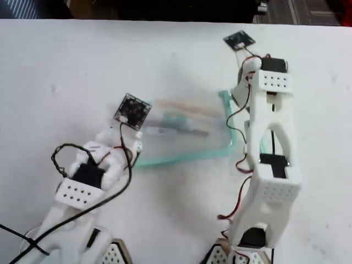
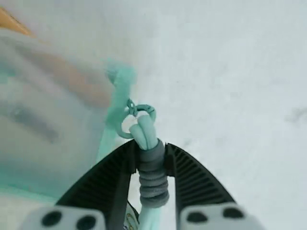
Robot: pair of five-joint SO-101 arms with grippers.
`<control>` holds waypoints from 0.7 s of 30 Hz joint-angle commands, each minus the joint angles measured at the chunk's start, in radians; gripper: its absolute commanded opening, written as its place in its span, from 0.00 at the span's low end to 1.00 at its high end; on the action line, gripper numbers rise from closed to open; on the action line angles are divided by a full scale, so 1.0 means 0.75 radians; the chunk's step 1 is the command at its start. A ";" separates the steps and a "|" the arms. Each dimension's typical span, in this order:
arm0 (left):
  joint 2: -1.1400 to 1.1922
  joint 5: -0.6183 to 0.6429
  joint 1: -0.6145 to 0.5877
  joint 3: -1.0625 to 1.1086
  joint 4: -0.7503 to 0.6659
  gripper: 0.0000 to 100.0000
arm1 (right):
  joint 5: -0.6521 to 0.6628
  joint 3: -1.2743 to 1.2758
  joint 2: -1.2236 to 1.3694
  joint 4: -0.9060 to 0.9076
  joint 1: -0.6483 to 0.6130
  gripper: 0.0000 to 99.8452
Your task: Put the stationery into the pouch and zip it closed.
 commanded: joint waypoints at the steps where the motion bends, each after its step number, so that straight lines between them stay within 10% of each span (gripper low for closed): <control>1: -0.046 0.004 -0.003 -0.010 -0.025 0.02 | -0.096 -0.012 -0.165 0.073 -0.077 0.02; 21: -0.154 0.016 -0.114 -0.014 0.043 0.02 | -0.113 -0.012 -0.557 0.355 -0.420 0.02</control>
